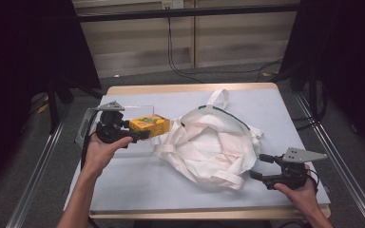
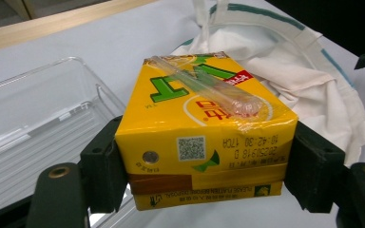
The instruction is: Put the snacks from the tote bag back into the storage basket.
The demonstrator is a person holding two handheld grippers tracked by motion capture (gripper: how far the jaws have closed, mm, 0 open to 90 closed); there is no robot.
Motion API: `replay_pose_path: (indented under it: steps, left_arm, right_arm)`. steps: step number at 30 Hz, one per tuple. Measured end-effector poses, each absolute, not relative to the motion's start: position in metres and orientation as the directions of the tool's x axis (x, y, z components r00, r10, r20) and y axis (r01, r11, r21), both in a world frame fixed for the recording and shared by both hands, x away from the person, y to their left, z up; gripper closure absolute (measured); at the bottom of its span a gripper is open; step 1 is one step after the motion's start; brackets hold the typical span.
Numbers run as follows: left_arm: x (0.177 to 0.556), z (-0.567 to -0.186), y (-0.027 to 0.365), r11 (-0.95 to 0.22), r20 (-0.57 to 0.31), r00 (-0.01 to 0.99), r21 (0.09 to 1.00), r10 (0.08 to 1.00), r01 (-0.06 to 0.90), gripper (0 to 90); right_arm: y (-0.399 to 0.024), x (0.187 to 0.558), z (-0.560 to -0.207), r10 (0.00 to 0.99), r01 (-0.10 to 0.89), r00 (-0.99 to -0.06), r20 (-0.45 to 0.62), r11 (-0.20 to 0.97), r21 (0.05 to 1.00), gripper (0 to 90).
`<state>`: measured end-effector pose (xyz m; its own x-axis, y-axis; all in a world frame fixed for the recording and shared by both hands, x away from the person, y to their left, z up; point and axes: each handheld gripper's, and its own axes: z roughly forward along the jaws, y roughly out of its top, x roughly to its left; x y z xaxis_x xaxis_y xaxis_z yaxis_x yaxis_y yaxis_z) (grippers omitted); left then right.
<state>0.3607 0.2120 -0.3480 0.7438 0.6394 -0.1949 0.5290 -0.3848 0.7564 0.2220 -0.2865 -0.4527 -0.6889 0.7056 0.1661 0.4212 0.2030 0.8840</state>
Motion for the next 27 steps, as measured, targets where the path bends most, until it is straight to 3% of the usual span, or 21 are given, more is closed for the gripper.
replay_pose_path:
  steps: [8,27]
  left_arm:
    - [0.377,-0.338,0.230,-0.340,-0.231,0.683,0.730,0.693,0.593,26.8]
    - [0.412,-0.325,0.230,-0.377,-0.168,0.571,0.600,0.803,0.706,26.9]
  right_arm:
    - [-0.286,0.222,-0.453,0.704,0.420,-0.691,0.164,0.207,0.884,22.7]
    - [-0.286,0.223,-0.453,0.703,0.424,-0.691,0.166,0.209,0.881,22.8]
